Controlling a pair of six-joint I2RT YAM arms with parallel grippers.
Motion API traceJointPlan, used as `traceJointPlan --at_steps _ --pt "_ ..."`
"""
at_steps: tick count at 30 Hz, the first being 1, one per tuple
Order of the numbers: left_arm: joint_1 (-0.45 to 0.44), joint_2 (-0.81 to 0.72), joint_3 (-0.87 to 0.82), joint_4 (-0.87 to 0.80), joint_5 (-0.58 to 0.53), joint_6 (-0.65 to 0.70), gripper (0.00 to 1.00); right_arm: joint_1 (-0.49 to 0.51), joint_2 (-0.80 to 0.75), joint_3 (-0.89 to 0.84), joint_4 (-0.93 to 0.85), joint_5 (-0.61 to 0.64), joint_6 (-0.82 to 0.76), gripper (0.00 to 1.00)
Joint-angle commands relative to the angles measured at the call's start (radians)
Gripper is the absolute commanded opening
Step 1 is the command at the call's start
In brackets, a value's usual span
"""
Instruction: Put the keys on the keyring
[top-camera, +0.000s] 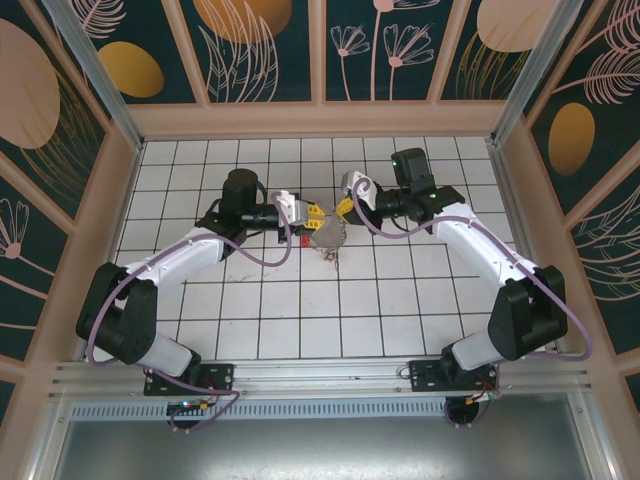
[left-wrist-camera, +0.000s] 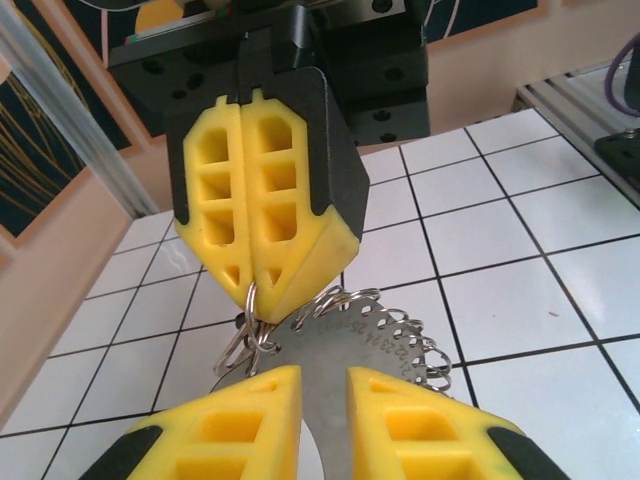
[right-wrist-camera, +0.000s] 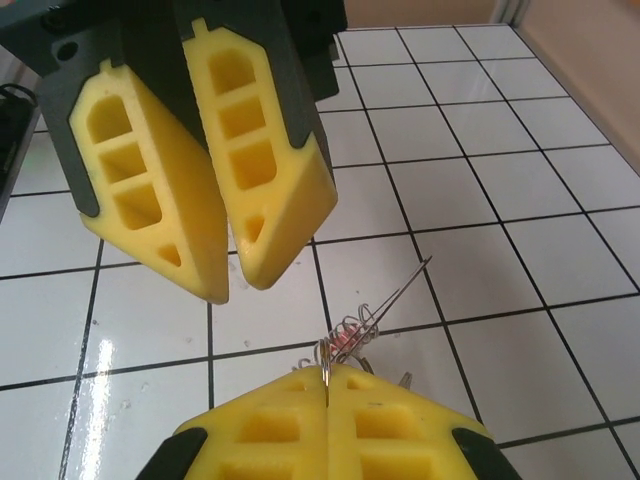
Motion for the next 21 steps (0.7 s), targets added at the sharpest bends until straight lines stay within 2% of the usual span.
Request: traceJointPlan --at_steps 1,9,21 --pt "0.005 -0.004 0.022 -0.024 0.053 0.041 0.21 0.014 -0.029 0.047 -0.005 -0.077 -0.045 0.0" --pt "-0.003 0.005 0.054 0.013 0.036 0.026 0.22 0.043 -0.013 0.064 -0.005 -0.07 -0.052 0.0" --pt "-0.009 0.023 0.053 0.045 -0.051 -0.038 0.22 0.06 -0.027 0.045 0.044 -0.051 -0.021 0.0"
